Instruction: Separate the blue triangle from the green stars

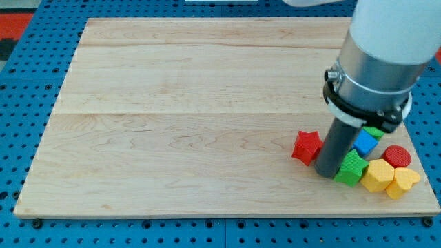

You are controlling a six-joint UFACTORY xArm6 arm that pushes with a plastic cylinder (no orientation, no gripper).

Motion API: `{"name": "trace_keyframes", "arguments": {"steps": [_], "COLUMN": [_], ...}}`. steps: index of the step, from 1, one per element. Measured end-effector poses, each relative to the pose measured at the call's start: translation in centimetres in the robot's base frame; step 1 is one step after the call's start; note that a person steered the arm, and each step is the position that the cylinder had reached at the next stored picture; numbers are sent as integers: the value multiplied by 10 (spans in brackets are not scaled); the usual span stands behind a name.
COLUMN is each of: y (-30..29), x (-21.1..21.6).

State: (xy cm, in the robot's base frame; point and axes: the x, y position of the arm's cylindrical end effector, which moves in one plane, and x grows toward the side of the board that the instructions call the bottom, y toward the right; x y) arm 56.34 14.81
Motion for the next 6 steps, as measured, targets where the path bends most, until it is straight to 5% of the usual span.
{"name": "trace_keyframes", "arguments": {"steps": [2,6], "y": [0,14], "x": [54,-33]}}
